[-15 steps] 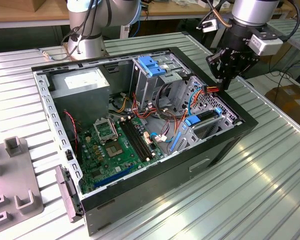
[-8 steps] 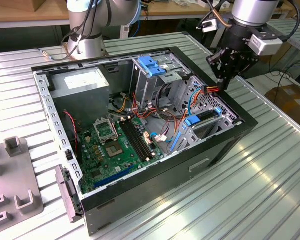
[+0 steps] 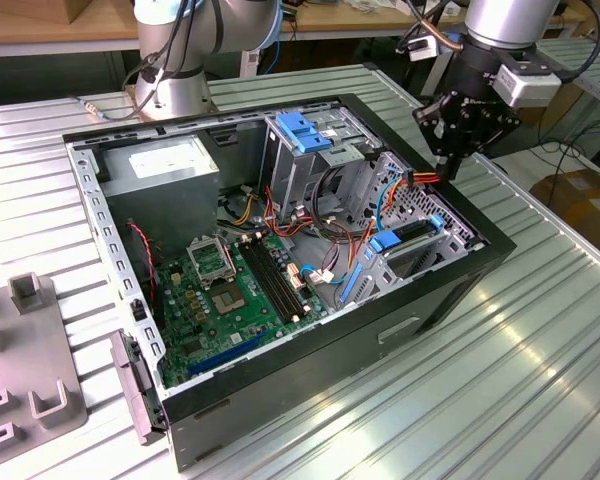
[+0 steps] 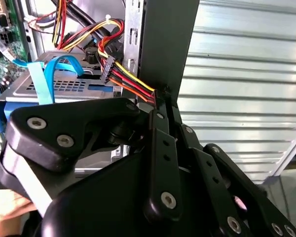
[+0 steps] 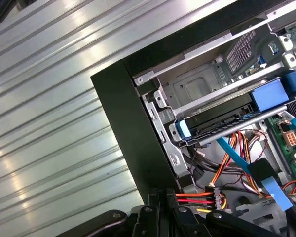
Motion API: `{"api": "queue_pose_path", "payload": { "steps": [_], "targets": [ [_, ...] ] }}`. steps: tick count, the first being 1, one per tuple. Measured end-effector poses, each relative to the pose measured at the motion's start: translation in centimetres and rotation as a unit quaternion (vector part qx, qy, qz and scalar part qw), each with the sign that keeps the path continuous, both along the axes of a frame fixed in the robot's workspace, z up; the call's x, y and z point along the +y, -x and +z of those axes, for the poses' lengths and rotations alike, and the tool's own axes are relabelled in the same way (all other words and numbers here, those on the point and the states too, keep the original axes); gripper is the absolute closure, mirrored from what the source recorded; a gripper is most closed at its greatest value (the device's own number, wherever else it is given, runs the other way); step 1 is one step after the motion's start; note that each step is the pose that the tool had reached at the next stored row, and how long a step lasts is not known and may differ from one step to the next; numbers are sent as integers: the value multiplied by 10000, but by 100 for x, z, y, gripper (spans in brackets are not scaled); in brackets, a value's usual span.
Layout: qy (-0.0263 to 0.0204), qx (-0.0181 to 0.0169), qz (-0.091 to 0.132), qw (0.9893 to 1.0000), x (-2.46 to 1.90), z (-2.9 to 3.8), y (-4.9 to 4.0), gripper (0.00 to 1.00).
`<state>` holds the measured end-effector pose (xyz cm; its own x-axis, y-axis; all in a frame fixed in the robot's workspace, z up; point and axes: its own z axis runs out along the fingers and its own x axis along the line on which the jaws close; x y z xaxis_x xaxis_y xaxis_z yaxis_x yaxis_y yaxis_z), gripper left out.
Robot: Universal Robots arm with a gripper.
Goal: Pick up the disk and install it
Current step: 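Insert the first disk wire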
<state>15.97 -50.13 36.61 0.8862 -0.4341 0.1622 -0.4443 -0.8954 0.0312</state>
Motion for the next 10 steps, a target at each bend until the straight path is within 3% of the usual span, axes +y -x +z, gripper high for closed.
{"api": "queue_pose_path", "payload": {
  "steps": [3, 6, 10],
  "targets": [
    [1, 0, -191, 9998, 0, 1, 2, 84],
    [0, 0, -243, 9997, 0, -2, 31, 84],
    [1, 0, -256, 9997, 0, -6, 148, 84]
  ]
}}
